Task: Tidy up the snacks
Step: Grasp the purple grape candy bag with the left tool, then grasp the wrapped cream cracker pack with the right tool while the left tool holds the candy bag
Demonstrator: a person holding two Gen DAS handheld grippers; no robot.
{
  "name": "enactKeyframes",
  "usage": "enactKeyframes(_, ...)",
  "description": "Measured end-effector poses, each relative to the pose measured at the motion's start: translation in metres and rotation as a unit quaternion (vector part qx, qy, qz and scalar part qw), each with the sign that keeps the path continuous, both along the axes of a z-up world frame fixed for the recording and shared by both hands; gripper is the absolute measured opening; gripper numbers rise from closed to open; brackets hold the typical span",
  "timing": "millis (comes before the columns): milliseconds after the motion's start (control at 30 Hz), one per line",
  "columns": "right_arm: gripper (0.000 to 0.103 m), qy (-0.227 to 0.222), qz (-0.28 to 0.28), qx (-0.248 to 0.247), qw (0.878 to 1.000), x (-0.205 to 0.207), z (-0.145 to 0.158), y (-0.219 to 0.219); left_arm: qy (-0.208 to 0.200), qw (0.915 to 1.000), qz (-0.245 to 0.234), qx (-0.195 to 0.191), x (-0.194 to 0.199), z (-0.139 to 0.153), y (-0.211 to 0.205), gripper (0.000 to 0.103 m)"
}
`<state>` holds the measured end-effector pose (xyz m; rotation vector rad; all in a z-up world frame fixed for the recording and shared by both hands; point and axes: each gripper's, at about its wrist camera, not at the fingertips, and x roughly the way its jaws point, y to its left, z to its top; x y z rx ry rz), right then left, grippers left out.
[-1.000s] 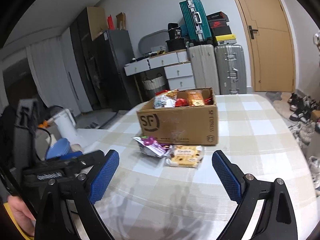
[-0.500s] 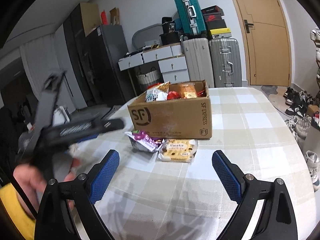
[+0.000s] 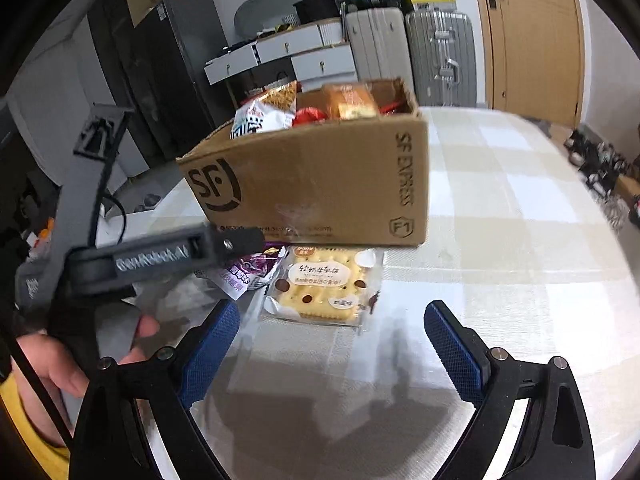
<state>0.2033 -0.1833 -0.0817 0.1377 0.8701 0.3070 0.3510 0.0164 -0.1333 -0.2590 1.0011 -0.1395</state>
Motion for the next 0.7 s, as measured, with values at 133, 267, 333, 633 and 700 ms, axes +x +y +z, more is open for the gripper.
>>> enactKeyframes(133, 0.096, 0.001, 0.01, -0.01, 1.0, -0.001, -0.004, 0.006, 0.003, 0.9997, -0.014, -0.019, 0.006, -0.005, 0.004, 0.083)
enactKeyframes(267, 0.096, 0.002, 0.008, -0.014, 1.0, -0.001, -0.006, 0.008, 0.005, 0.9987, -0.029, -0.042, 0.007, 0.001, 0.003, 0.05)
enactKeyframes(333, 0.096, 0.007, 0.0, -0.006, 1.0, 0.005, -0.006, 0.005, 0.012, 0.997, -0.02, -0.073, 0.008, 0.001, 0.011, 0.047)
enactKeyframes(633, 0.096, 0.077, -0.034, 0.009, 0.996, 0.041, -0.025, 0.014, 0.013, 0.9956, -0.013, -0.091, 0.0, 0.012, 0.044, 0.043)
enactKeyframes(700, 0.095, 0.074, -0.026, -0.011, 0.997, 0.044, -0.026, 0.026, 0.009, 0.996, -0.012, -0.088, -0.002, 0.015, 0.048, 0.043)
